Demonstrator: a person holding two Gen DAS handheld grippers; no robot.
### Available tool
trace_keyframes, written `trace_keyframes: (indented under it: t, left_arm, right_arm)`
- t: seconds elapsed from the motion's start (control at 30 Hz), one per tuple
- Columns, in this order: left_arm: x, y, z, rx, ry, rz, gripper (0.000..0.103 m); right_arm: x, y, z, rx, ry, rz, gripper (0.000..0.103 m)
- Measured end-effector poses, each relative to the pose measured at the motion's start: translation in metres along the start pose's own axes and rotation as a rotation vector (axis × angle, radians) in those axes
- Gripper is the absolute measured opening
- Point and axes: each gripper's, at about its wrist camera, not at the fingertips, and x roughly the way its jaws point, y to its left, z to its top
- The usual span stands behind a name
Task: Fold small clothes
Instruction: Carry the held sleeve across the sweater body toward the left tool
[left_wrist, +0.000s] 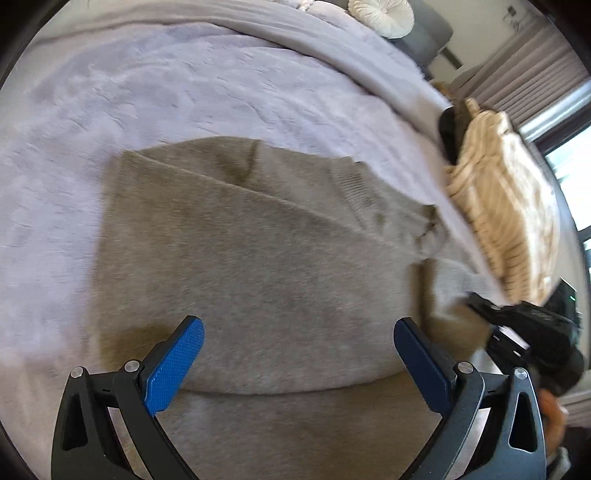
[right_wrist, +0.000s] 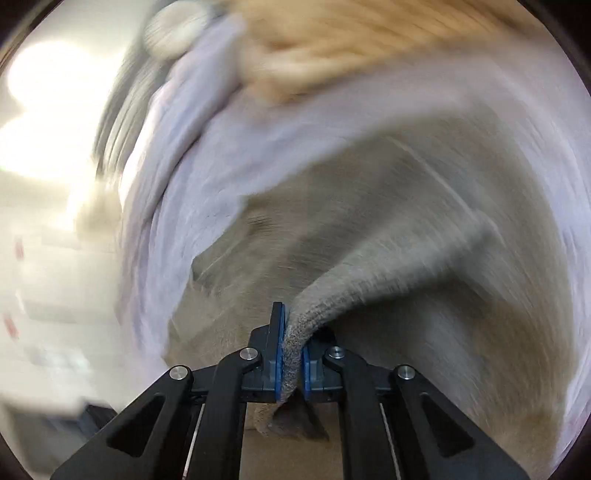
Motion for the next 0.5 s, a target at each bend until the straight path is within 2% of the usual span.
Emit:
trace_keyframes:
  t: [0.1,0.23,0.33,0.47,0.5]
  left_arm:
    - [0.005,0.012,0.006,-0.073,0.040,-0.139,0.103]
    - [0.003,0.024,0.007,-0.156,0.055,-0.272,0.103]
    - [0.011,0.025,0.006,-0.180,0.079,-0.323,0.103]
    - [0.021,0.018,0.004,-0.167,0.100,-0.329,0.103]
    - [0.023,0.016,0.004,-0.163,0.101,-0.323,0.103]
  right_arm:
    - [0.017,0.067,-0.014,-0.355,0.047,-0.022,0.009]
    - [0.057,0.107,-0.049,-0.576,0.198,-0.037,0.010]
    - [0.078,0.103,-0.070,-0.585,0.314,-0.058,0.016]
    - [0.063,0.087,-0.076,-0.567,0.336,-0.037,0.048]
    - [0.053,0.084,-0.074,-0.562,0.326,-0.040,0.052]
